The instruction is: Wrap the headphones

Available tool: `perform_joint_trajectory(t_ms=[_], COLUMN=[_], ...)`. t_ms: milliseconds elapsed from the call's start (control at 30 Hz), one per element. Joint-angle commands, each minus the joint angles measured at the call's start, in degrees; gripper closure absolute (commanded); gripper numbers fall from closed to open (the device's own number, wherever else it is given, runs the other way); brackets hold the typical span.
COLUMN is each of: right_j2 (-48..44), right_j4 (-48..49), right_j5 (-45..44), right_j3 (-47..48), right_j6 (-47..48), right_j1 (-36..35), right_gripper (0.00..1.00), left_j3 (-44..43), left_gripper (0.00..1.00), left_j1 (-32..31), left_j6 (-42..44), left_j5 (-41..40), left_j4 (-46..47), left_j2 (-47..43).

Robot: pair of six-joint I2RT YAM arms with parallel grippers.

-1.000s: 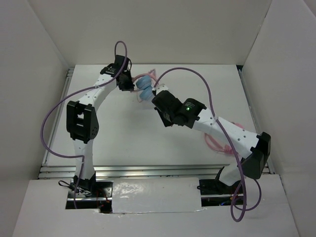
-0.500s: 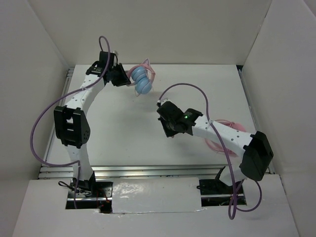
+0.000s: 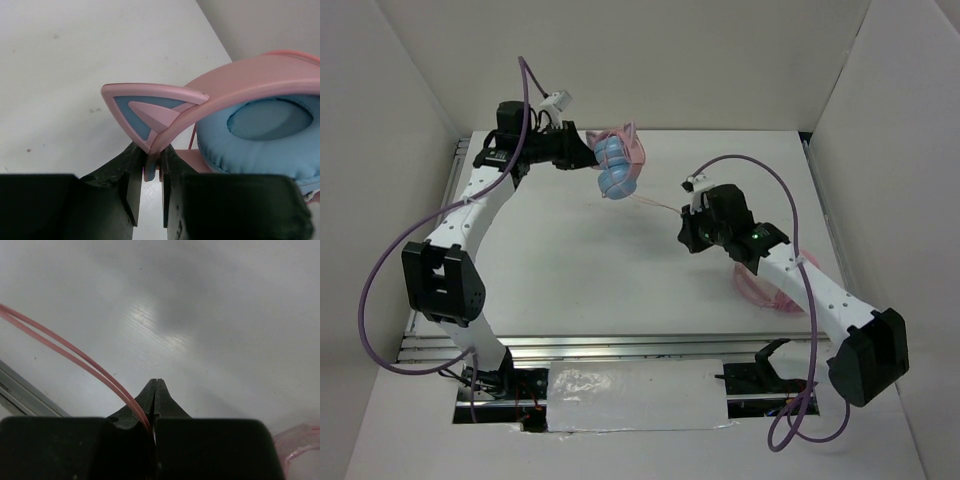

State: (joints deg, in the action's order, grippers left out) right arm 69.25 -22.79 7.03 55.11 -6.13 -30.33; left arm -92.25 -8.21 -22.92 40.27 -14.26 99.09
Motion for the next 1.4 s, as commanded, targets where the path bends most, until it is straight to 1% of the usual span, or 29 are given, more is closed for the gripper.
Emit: perform_joint_trajectory(t_ms=[0, 33, 67, 200, 267, 300, 367, 433, 467, 500, 533, 600, 633, 667, 800, 833, 867, 900, 933, 967, 1033, 1100, 1133, 1200, 1267, 1300, 1367], right_j2=[-0.7, -0.4, 0.3, 2.6, 3.2, 3.3, 3.1, 3.3, 3.6, 3.9, 4.0, 5.0, 5.6, 7.0, 11.7, 12.6, 13.9, 14.6, 15.1, 16.2, 17.5, 18.5, 18.8, 19.9, 20.7, 21.5, 22.0], right_j4=[3.1, 2.3, 2.0, 1.2, 1.0, 1.0, 1.9, 1.9, 2.1, 2.4, 2.4, 2.5, 1.9, 1.0, -9.1, -10.5, -11.7, -14.5, -15.2, -16.7, -18.3, -19.9, -20.4, -21.2, -21.9, -22.2, -23.0], right_j5=[4.9, 5.4, 6.3, 8.1, 9.5, 8.7, 9.1, 12.1, 12.9, 14.9, 15.6, 16.0, 15.7, 15.2, 14.1, 12.7, 11.6, 10.7, 9.9, 7.9, 5.3, 4.0, 2.7, 1.2, 0.3, 0.2, -1.1], right_j3=[1.7, 1.8, 1.8, 1.5, 1.5, 1.3, 1.0, 1.6, 1.9, 3.3, 4.3, 7.7, 9.2, 12.9, 23.7, 25.6, 29.1, 30.9, 33.6, 34.8, 37.6, 38.7, 39.5, 40.0, 40.7, 40.9, 40.7], right_j6=[7.4, 8.2, 8.8, 9.1, 9.5, 9.1, 8.9, 10.1, 10.5, 11.1, 12.5, 15.2, 17.0, 17.7, 22.6, 23.8, 24.1, 24.6, 24.6, 24.4, 23.7, 22.5, 22.0, 20.6, 19.1, 17.2, 14.9], right_j1=[3.9, 5.3, 8.1, 14.1, 15.8, 16.5, 18.1, 19.1, 18.9, 18.6, 17.7, 16.4, 15.7, 15.4, 14.9, 14.6, 14.1, 13.7, 13.4, 12.6, 11.8, 10.5, 10.0, 8.2, 6.4, 5.7, 4.5], right_gripper=[1.00, 1.00, 1.00, 1.00, 1.00, 1.00, 1.00, 1.00, 1.00, 1.00, 1.00, 1.00, 1.00, 1.00, 1.00, 1.00, 1.00, 1.00, 1.00, 1.00, 1.00, 1.00, 1.00, 1.00, 1.00, 1.00, 1.00], left_j3=[-2.2, -2.0, -1.4, 0.8, 1.7, 2.2, 2.7, 2.9, 3.2, 3.5, 3.4, 3.3, 3.5, 4.0, 7.0, 7.5, 8.0, 8.2, 8.0, 7.7, 7.3, 6.5, 4.6, 2.5, 0.8, 0.4, -0.7], left_gripper=[1.00, 1.00, 1.00, 1.00, 1.00, 1.00, 1.00, 1.00, 1.00, 1.00, 1.00, 1.00, 1.00, 1.00, 1.00, 1.00, 1.00, 1.00, 1.00, 1.00, 1.00, 1.00, 1.00, 1.00, 1.00, 1.00, 1.00], left_j1=[-1.9, -2.2, -2.3, -3.0, -3.4, -3.7, -3.8, -5.1, -5.8, -7.4, -8.5, -10.8, -11.6, -13.1, -17.2, -18.4, -20.6, -21.6, -22.6, -24.4, -25.7, -25.8, -25.7, -25.8, -25.8, -25.8, -25.5], left_j6=[11.8, 13.0, 14.0, 16.8, 17.9, 18.2, 19.9, 22.1, 25.8, 27.4, 29.2, 32.1, 33.4, 34.6, 38.6, 39.2, 39.2, 39.4, 39.8, 39.5, 38.6, 36.7, 36.3, 35.3, 33.9, 31.5, 29.3], left_j5=[10.9, 11.3, 11.8, 13.5, 12.5, 11.2, 11.2, 10.4, 10.3, 9.7, 8.0, 5.3, 4.0, 2.7, -4.0, -8.1, -10.8, -12.8, -16.2, -18.4, -22.5, -23.9, -25.1, -26.3, -28.6, -29.2, -30.3], left_j4=[2.1, 1.3, 1.7, 2.0, 1.3, 1.3, 0.6, -1.5, -2.0, -2.7, -5.4, -7.4, -10.0, -10.8, -13.7, -14.0, -14.4, -14.9, -15.5, -16.8, -17.1, -17.2, -17.7, -20.4, -20.5, -19.9, -19.2], left_j2=[-4.0, -4.4, -5.6, -9.5, -11.6, -12.2, -13.7, -15.0, -15.2, -15.4, -15.3, -15.1, -14.5, -14.3, -13.7, -13.2, -12.7, -11.3, -10.3, -9.3, -6.3, -2.8, -1.5, 2.2, 4.7, 5.3, 6.5])
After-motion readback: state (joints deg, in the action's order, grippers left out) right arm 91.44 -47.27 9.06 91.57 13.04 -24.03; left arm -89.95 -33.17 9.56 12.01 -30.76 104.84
